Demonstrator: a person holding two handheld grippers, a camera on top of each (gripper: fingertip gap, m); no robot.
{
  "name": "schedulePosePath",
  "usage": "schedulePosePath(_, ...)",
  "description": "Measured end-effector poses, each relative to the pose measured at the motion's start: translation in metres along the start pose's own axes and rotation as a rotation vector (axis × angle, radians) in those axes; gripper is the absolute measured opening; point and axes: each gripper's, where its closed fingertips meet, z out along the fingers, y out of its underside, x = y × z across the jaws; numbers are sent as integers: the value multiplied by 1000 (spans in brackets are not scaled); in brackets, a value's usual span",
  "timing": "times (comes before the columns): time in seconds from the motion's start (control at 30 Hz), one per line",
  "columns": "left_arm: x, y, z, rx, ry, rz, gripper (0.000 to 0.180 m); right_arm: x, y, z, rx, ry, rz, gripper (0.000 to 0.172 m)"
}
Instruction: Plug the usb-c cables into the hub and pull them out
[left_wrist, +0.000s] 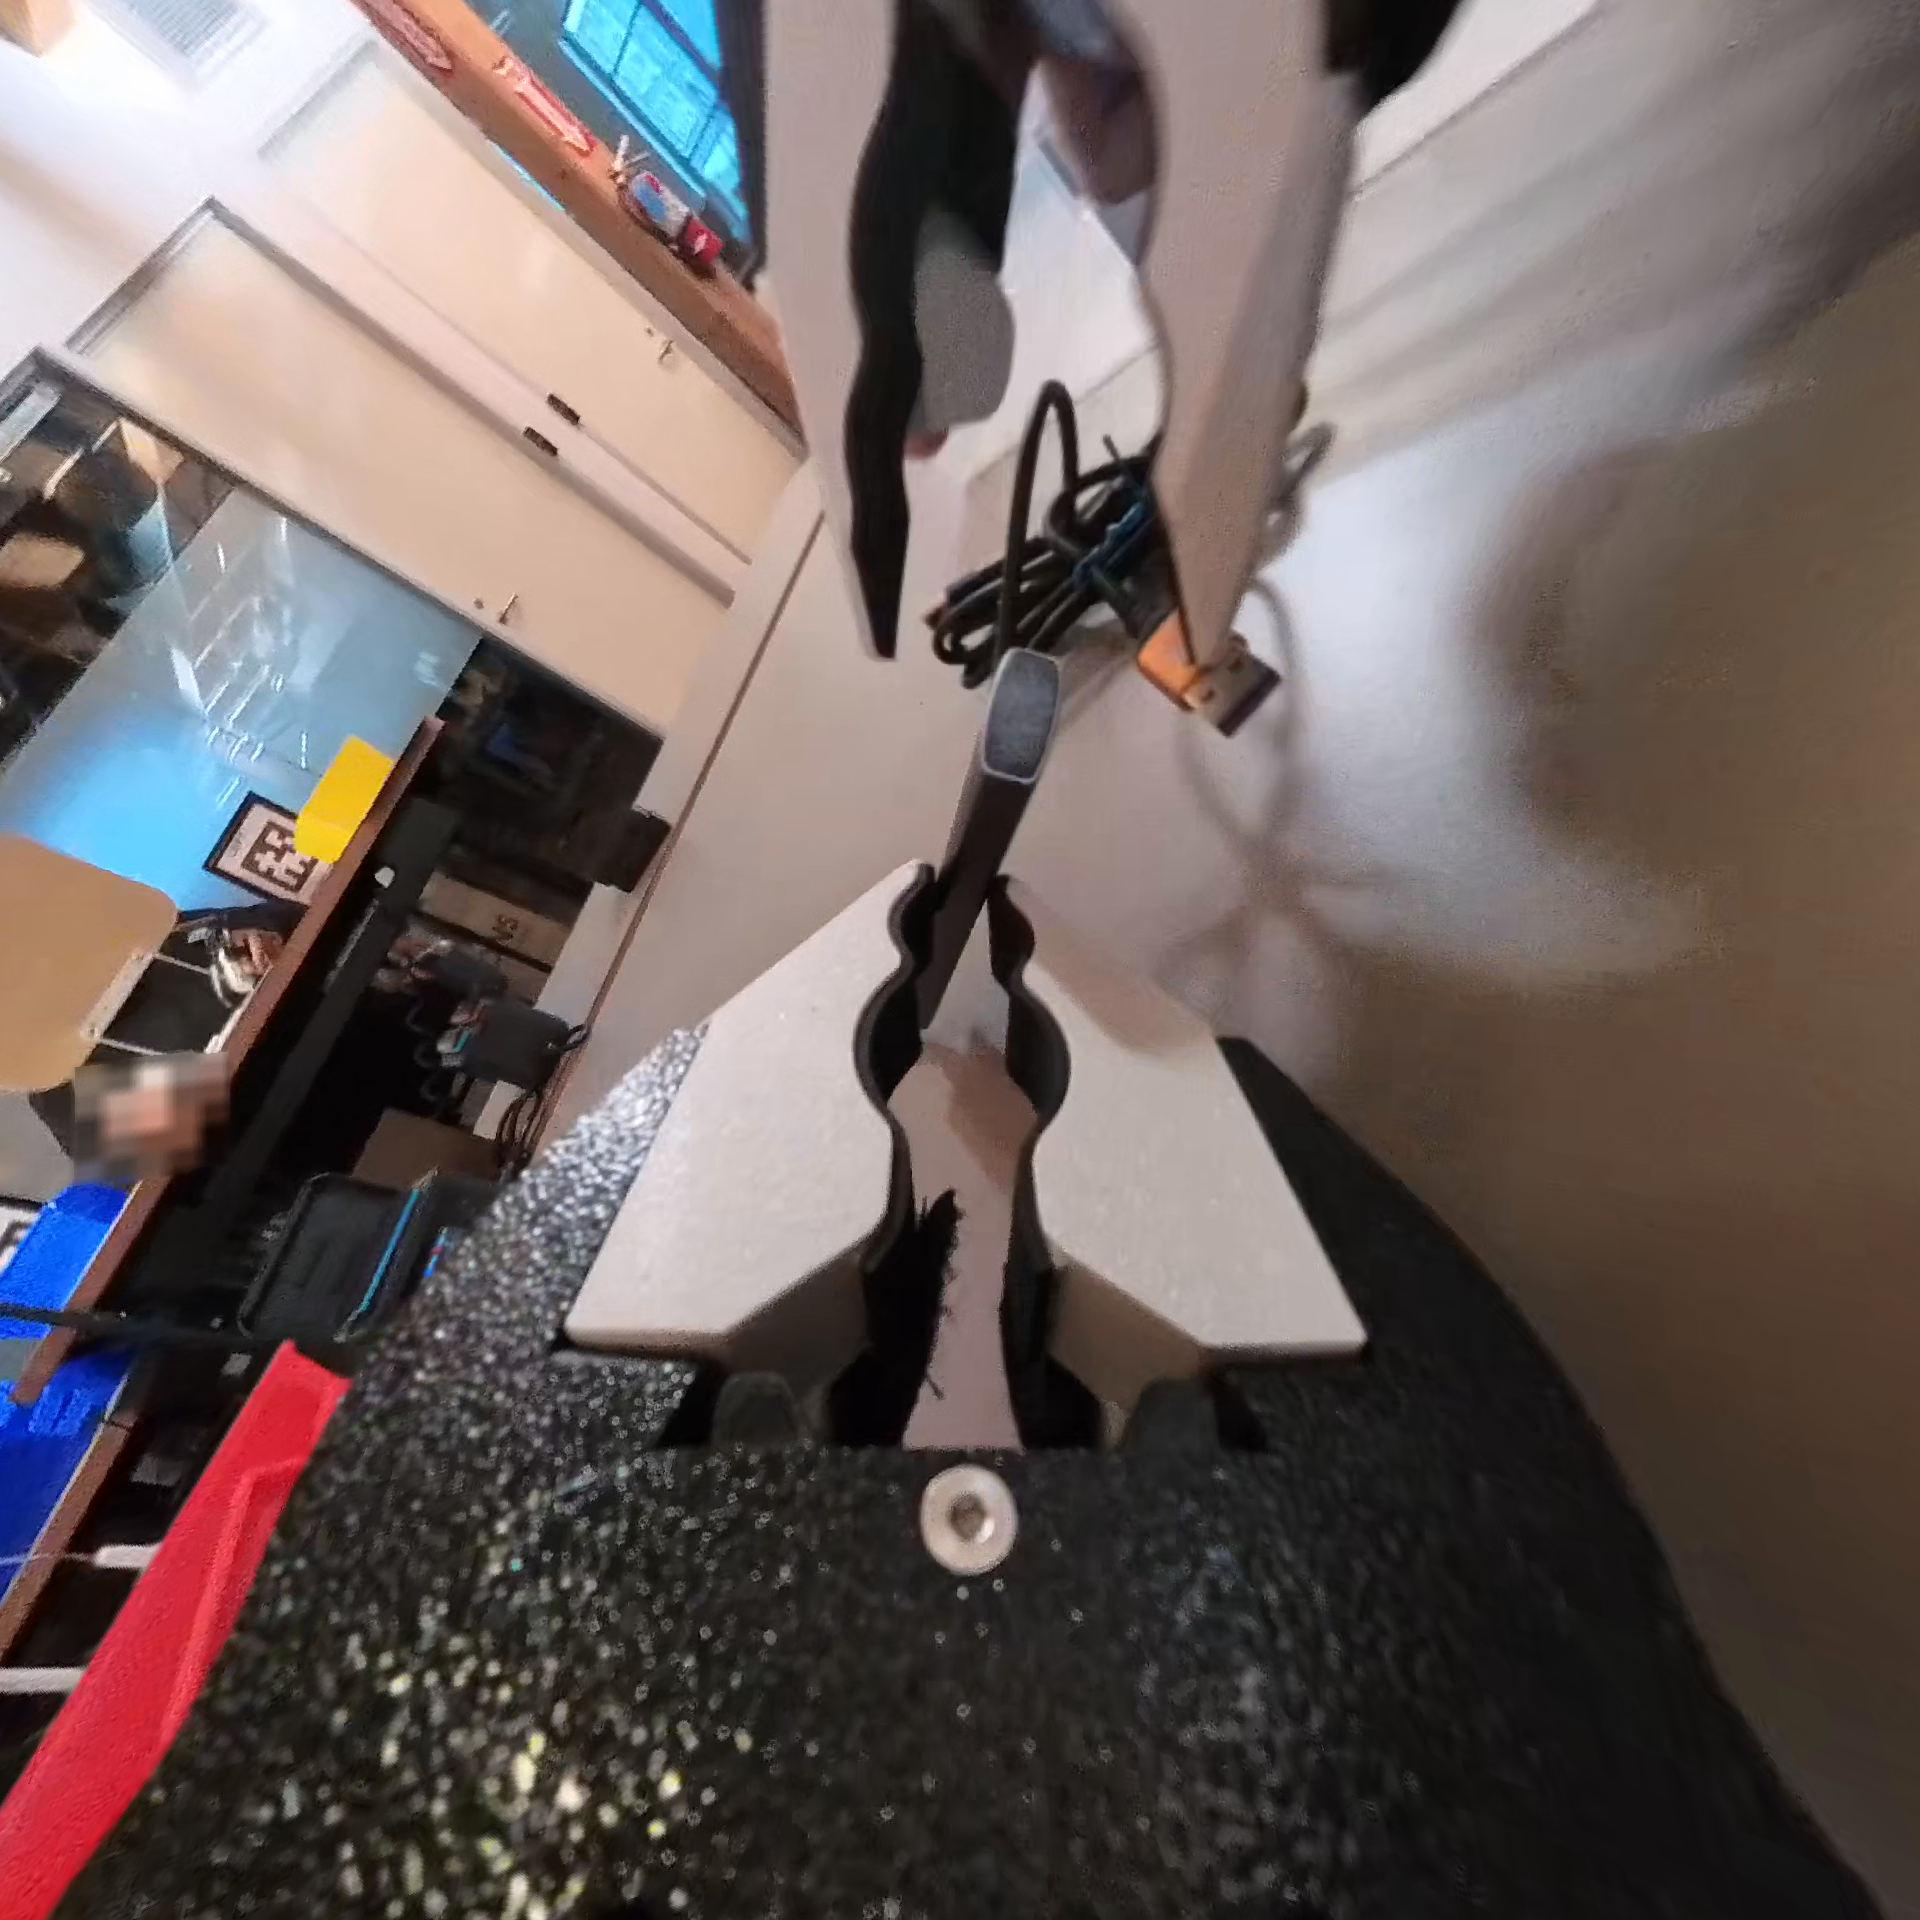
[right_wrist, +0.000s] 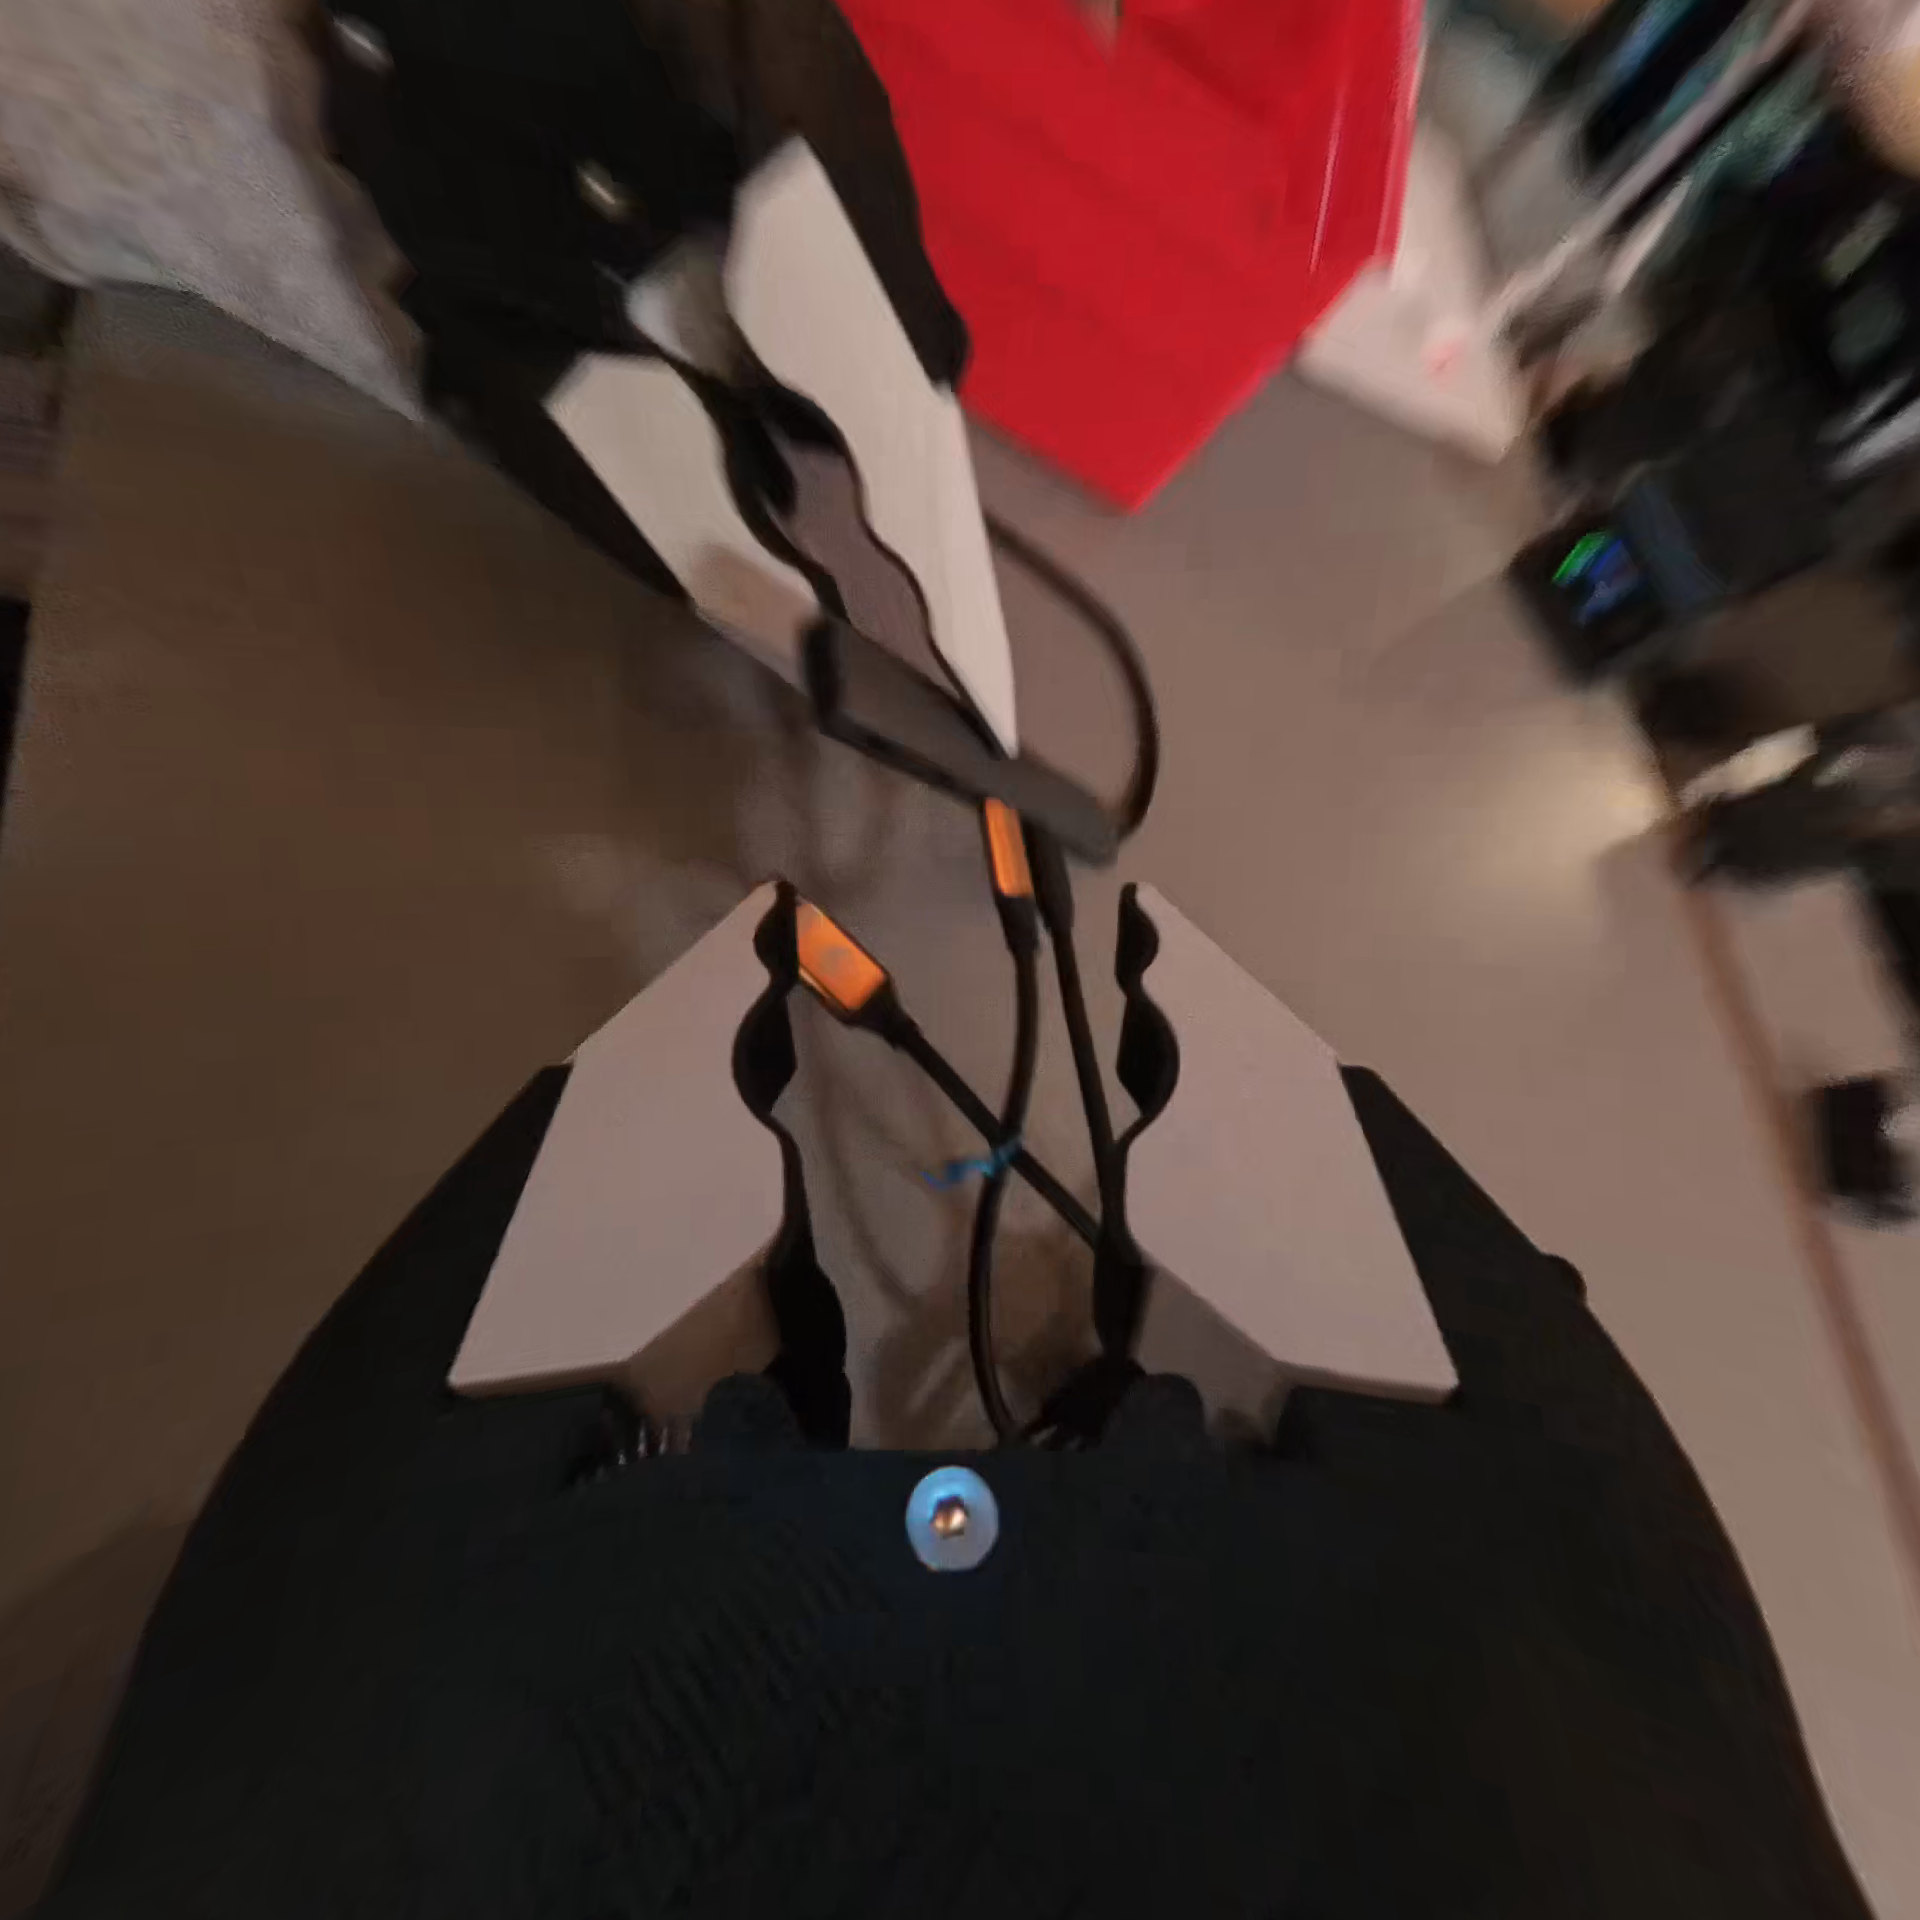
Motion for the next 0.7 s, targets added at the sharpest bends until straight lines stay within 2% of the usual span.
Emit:
schedulePosePath(0.07,-1,0,0,0,-3,-9,8,-9,-24,-4,112,120,-172,48)
schedulePosePath(0.1,0,-1,0,1,-4,2,8,-13,-30,-3,124,181,-263,37)
schedulePosePath(0.17,3,-3,0,12,10,17,8,-18,-32,6,88,271,-398,30)
schedulePosePath(0.23,7,-7,-1,27,20,38,9,-19,-31,14,53,310,-449,21)
schedulePosePath(0.27,8,-8,-2,31,25,43,9,-21,-31,16,49,309,-456,8)
schedulePosePath(0.4,0,-20,-8,89,-22,-5,12,-14,-41,5,60,350,-438,7)
schedulePosePath(0.47,-11,-28,-16,139,-85,-18,25,3,-51,-21,85,413,-409,7)
schedulePosePath(0.53,-29,-30,-26,164,-188,-30,35,28,-65,-65,153,464,-325,7)
schedulePosePath(0.7,-52,-27,-42,207,-265,-142,35,108,-96,-206,343,561,-165,7)
